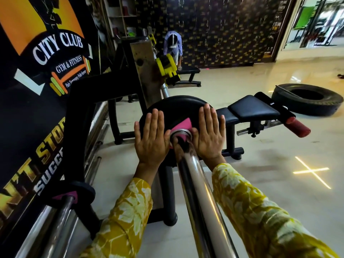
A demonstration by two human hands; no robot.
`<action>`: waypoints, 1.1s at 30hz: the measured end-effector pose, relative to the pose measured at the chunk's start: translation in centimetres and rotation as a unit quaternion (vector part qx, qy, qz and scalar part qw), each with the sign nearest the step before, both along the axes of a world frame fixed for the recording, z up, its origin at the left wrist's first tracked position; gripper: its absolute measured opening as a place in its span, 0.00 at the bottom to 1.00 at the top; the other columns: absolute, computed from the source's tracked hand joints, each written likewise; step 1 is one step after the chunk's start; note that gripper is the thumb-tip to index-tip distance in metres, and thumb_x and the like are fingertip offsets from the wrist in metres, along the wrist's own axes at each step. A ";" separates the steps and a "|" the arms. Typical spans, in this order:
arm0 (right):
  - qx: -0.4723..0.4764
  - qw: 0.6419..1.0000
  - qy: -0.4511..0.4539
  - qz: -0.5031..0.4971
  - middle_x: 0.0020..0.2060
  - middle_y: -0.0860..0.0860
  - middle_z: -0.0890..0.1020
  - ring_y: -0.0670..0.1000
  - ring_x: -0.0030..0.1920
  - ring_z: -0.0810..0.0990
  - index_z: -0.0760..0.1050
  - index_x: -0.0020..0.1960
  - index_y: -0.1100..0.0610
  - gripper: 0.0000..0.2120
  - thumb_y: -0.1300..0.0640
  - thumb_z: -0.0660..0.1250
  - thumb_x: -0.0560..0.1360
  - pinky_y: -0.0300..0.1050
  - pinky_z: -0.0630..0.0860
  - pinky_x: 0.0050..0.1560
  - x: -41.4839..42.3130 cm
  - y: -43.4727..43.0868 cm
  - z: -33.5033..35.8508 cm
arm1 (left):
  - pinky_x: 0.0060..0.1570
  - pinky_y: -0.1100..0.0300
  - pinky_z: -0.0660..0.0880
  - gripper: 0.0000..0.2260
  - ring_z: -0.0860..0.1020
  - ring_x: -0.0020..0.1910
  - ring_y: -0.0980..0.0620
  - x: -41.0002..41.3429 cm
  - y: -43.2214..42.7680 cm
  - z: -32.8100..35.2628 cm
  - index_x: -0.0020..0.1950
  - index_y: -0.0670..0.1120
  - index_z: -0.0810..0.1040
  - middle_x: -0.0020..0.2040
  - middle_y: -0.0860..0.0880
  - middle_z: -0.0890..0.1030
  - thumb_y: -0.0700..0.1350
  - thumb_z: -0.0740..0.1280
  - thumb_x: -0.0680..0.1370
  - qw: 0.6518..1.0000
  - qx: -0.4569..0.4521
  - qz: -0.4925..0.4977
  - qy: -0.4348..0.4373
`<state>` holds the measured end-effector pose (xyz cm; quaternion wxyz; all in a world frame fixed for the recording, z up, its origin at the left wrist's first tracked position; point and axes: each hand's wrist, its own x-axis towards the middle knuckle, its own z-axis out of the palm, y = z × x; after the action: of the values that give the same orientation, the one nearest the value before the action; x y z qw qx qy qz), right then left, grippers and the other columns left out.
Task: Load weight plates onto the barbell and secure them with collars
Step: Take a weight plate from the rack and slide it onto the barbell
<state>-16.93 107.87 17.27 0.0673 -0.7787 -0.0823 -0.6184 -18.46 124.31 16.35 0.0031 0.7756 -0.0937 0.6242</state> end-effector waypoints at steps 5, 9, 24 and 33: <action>-0.002 0.999 0.040 0.006 0.66 0.53 0.66 0.51 0.67 0.64 0.60 0.70 0.60 0.23 0.49 0.48 0.79 0.46 0.49 0.72 -0.9 0.2 0.5 | 0.73 0.52 0.41 0.25 0.41 0.75 0.55 -0.5 -0.1 0.4 0.76 0.46 0.41 0.77 0.52 0.37 0.52 0.46 0.83 1.000 -0.002 0.010 0.021; 0.010 0.994 0.103 0.042 0.68 0.57 0.69 0.51 0.69 0.61 0.61 0.70 0.61 0.25 0.52 0.54 0.76 0.45 0.48 0.72 -2.3 0.0 1.3 | 0.73 0.53 0.42 0.25 0.48 0.75 0.53 -1.4 -0.3 1.2 0.76 0.47 0.44 0.77 0.50 0.45 0.52 0.48 0.83 0.997 -0.020 -0.031 0.070; 0.041 0.950 0.259 0.166 0.72 0.54 0.62 0.52 0.73 0.55 0.58 0.72 0.59 0.25 0.49 0.47 0.78 0.46 0.47 0.73 -22.9 -3.1 1.7 | 0.69 0.44 0.59 0.22 0.65 0.70 0.43 -20.7 -4.9 1.7 0.70 0.37 0.66 0.70 0.38 0.69 0.48 0.55 0.79 0.969 -0.115 -0.095 0.198; 0.066 0.928 0.278 0.239 0.73 0.48 0.57 0.47 0.74 0.52 0.58 0.73 0.55 0.25 0.47 0.46 0.78 0.47 0.48 0.75 -39.3 -4.8 1.2 | 0.71 0.44 0.58 0.23 0.62 0.72 0.45 -37.5 -7.2 1.0 0.72 0.39 0.63 0.71 0.40 0.66 0.49 0.54 0.80 0.962 -0.144 -0.107 0.206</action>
<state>-56.25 103.08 18.45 0.2839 -0.8707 -0.2030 -0.3466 -55.92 117.06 17.33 0.2005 0.8641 -0.0829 0.4542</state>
